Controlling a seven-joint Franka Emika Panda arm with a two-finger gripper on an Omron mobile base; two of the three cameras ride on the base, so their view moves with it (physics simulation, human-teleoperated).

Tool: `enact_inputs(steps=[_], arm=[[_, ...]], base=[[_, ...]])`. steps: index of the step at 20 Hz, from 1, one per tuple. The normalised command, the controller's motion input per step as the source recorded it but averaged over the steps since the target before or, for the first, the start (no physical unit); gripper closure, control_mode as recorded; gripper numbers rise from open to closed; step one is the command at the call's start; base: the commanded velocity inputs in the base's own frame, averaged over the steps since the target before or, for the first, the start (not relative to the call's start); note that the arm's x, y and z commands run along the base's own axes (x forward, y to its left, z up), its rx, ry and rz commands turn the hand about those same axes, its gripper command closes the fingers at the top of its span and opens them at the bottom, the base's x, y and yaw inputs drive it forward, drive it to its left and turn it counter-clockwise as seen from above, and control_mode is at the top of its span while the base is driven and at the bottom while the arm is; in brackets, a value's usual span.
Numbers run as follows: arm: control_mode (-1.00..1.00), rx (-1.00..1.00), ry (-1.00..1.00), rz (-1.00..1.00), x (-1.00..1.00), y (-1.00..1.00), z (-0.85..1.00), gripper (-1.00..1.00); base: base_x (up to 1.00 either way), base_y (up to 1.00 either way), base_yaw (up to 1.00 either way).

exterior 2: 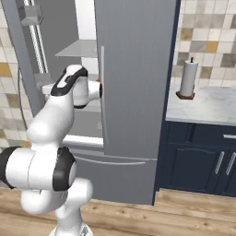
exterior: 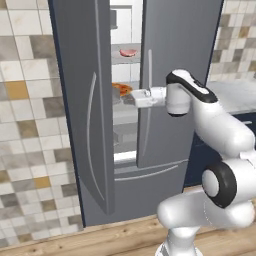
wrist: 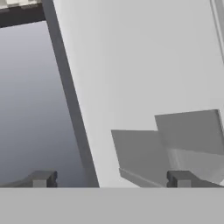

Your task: Retrieve the steak from the fridge and place it on the saucepan with marinade on the stove.

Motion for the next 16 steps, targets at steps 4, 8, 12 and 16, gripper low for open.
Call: enact_inputs(steps=[4, 8, 12, 16], arm=[[-1.00, 0.04, 0.03, 0.20, 0.28, 0.13, 0.00, -1.00], [-1.00, 0.02, -0.02, 0.21, 0.19, 0.01, 0.00, -1.00], [-1.00, 0.00, -0.17, 0.16, 0.01, 0.13, 0.00, -1.00], [-1.00, 0.00, -0.20, 0.10, -0.09, 0.62, 0.00, -1.00]], base=[[0.00, 0.00, 0.00], [0.00, 0.00, 0.00], [0.00, 0.00, 0.00], [0.00, 0.00, 0.00]])
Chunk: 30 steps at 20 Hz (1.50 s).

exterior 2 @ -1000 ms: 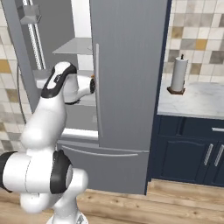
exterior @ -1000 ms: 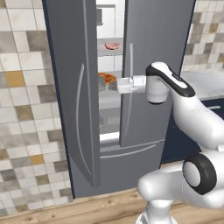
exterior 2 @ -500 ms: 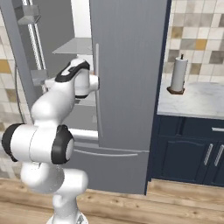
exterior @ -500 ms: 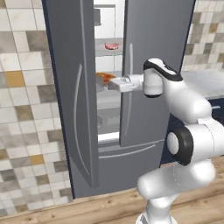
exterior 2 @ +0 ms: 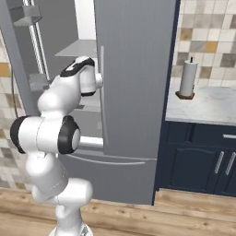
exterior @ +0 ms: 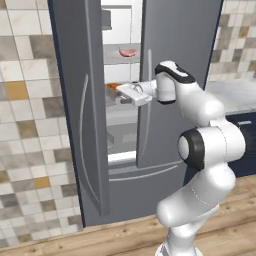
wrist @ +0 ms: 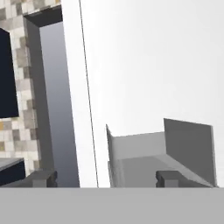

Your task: Retrieve the steak from the fridge and place it on the saucepan with marinade on the stove.

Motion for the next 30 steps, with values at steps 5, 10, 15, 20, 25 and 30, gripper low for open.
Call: enact_inputs(steps=[5, 10, 15, 20, 25, 30], arm=[[-1.00, 0.00, -0.10, 0.01, -0.30, 0.71, 0.00, -1.00], [-1.00, 0.00, -0.01, 0.00, -0.18, 0.68, 0.00, -1.00], [-1.00, 0.00, 0.00, 0.00, -0.08, 0.67, 0.01, -1.00], [-1.00, 0.01, 0.00, 0.00, -0.01, -0.01, 0.01, -1.00], [-1.00, 0.04, 0.00, -0.04, 0.00, -0.90, 0.06, -1.00], [-1.00, 0.02, 0.01, -0.11, 0.00, -0.93, 0.06, -1.00]], base=[[0.00, 0.00, 0.00], [0.00, 0.00, 0.00], [0.00, 0.00, 0.00], [0.00, 0.00, 0.00], [0.00, 0.00, 0.00], [0.00, 0.00, 0.00]])
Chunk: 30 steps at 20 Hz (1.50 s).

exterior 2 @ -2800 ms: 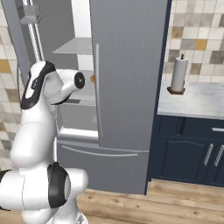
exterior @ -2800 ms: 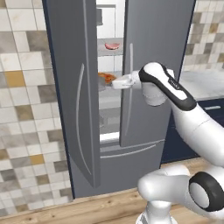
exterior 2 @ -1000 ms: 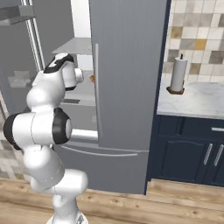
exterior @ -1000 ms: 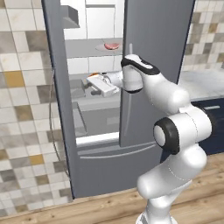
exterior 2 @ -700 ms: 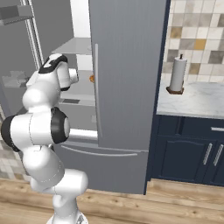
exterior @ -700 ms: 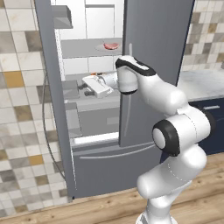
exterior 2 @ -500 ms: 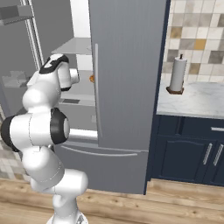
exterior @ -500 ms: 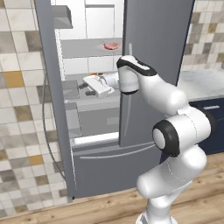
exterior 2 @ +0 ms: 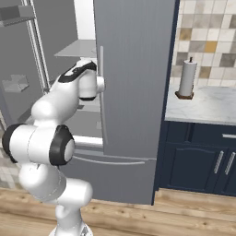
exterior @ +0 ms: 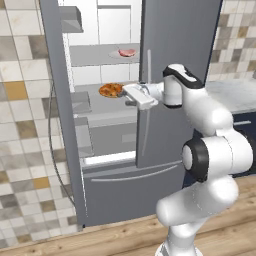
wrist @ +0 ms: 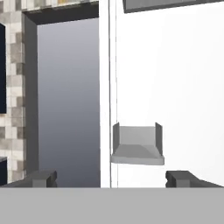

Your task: Retrieve the steak from the fridge and place it on the saucepan with marinade on the stove.

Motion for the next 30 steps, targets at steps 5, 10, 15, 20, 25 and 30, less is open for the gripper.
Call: enact_inputs(steps=[5, 10, 15, 20, 25, 30], arm=[[-1.00, 0.00, 0.10, -0.11, 0.00, -0.74, 0.00, -1.00], [-1.00, 0.00, 0.20, -0.28, -0.07, -0.40, 0.00, -1.00], [-1.00, 0.00, 0.17, -0.44, 0.00, -0.27, 0.00, -1.00], [-1.00, -0.06, 0.05, -0.42, 0.00, -0.09, 0.00, -1.00], [-1.00, -0.15, 0.06, -0.37, 0.01, -0.05, 0.00, -1.00], [-1.00, -0.15, 0.11, -0.31, 0.00, -0.16, 0.00, -1.00]], base=[[0.00, 0.00, 0.00], [0.00, 0.00, 0.00], [0.00, 0.00, 0.00], [0.00, 0.00, 0.00], [0.00, 0.00, 0.00], [0.00, 0.00, 0.00]])
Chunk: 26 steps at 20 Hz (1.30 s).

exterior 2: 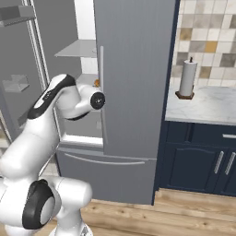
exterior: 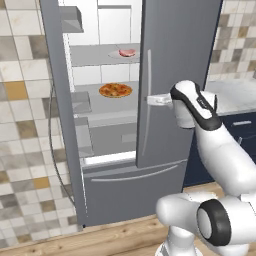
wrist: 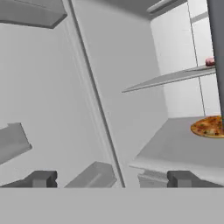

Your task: Retrieve the steak from the fridge and place it on the saucepan with marinade on the stove.

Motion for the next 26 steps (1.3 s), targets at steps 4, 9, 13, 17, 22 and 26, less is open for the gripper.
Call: enact_inputs(steps=[4, 9, 13, 17, 22, 26], arm=[[-1.00, -0.13, 0.13, -0.28, 0.00, -0.28, 0.00, -1.00], [-1.00, -0.15, 0.12, -0.28, 0.00, -0.14, 0.05, -1.00], [-1.00, -0.19, 0.10, -0.24, 0.00, -0.04, 0.09, -1.00], [-1.00, -0.23, 0.07, -0.21, 0.00, 0.00, 0.11, -1.00], [-1.00, -0.19, 0.02, -0.15, 0.00, -0.01, 0.03, -1.00], [-1.00, -0.02, 0.00, -0.02, 0.08, -0.01, 0.00, -1.00]], base=[[0.00, 0.00, 0.00], [0.00, 0.00, 0.00], [0.00, 0.00, 0.00], [0.00, 0.00, 0.00], [0.00, 0.00, 0.00], [0.00, 0.00, 0.00]])
